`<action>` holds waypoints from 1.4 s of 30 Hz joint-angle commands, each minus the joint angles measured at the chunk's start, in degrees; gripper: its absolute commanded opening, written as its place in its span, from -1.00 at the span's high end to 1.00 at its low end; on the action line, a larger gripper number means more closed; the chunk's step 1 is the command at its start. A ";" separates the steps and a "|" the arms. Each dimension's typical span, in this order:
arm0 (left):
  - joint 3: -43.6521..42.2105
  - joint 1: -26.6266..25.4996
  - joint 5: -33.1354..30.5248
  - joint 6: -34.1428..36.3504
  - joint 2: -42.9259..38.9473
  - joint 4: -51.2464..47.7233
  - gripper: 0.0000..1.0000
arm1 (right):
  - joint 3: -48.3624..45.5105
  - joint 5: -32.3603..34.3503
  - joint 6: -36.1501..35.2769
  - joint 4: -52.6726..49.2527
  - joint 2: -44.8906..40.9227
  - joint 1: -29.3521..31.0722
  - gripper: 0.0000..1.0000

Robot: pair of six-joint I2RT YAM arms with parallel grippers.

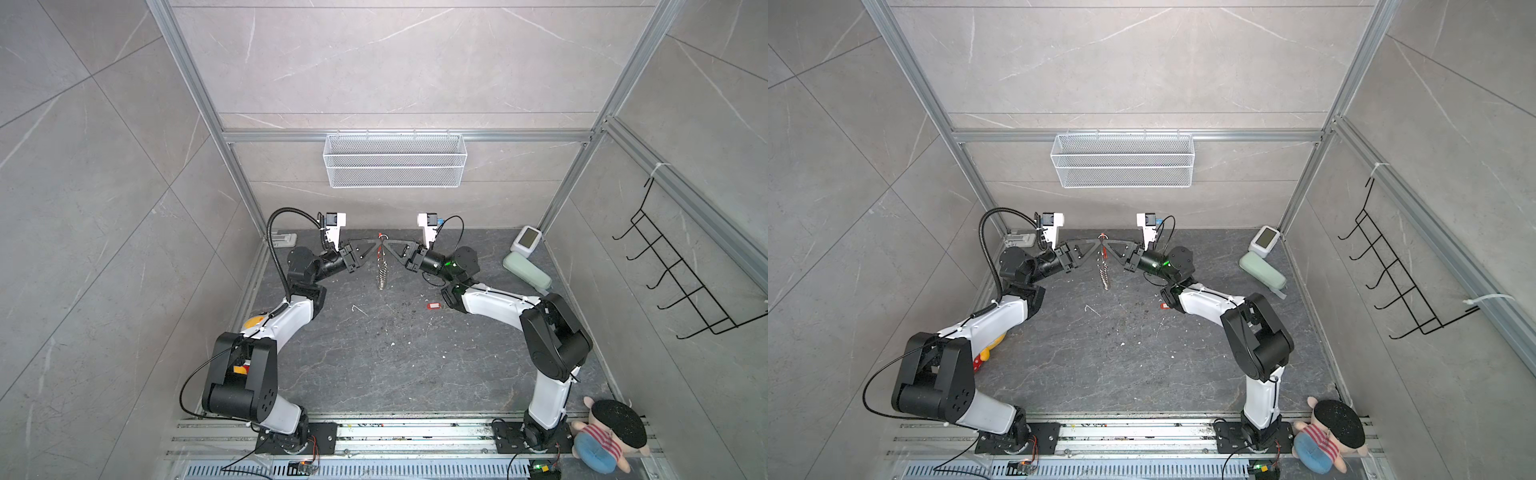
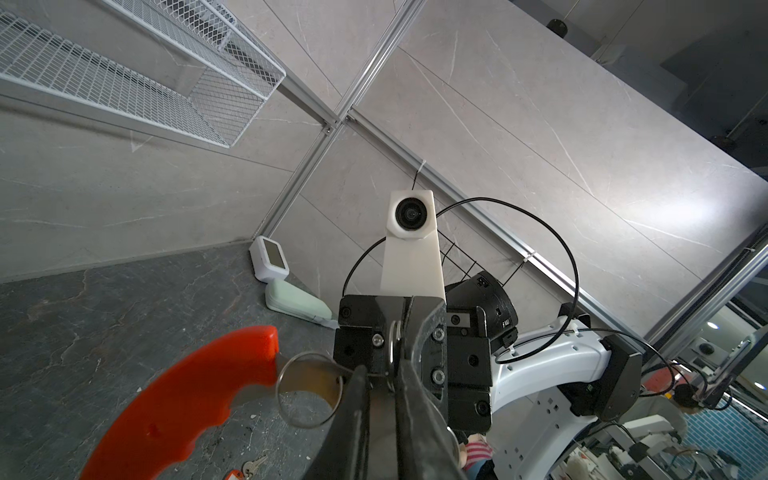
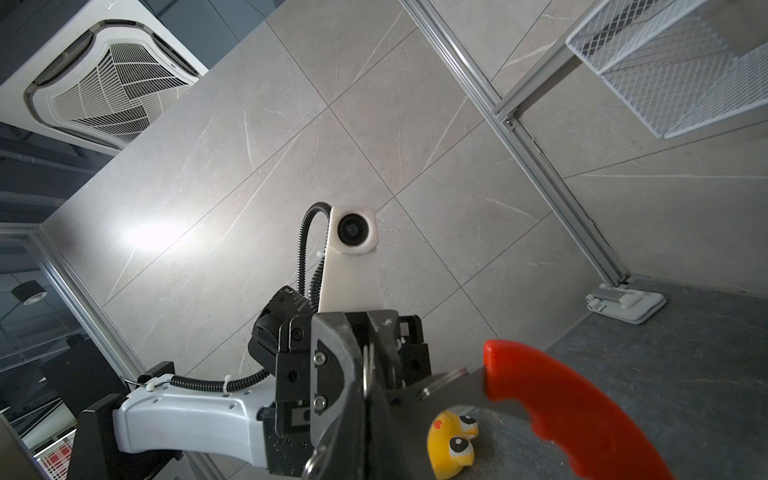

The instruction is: Put the keys on the keyring

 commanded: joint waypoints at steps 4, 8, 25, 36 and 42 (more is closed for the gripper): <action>2.89 -0.52 1.11 -0.39 1.11 1.99 0.96 | 2.17 -2.08 -2.68 -1.38 -0.43 1.90 1.00; 3.06 -0.54 1.25 -0.48 1.54 1.55 1.00 | 1.77 -2.26 -4.12 -3.14 -1.16 1.95 1.00; -2.09 -0.83 -4.49 10.23 -6.94 -7.01 1.00 | 0.29 -1.47 -2.50 -2.58 -2.09 0.67 0.83; -2.38 -0.86 -4.03 9.21 -6.43 -6.15 1.00 | 0.60 -2.20 -2.37 -2.87 -2.59 0.58 0.50; -2.23 -0.83 -3.35 9.33 -6.43 -7.05 1.00 | 0.60 -2.62 -2.51 -3.17 -2.72 0.50 0.67</action>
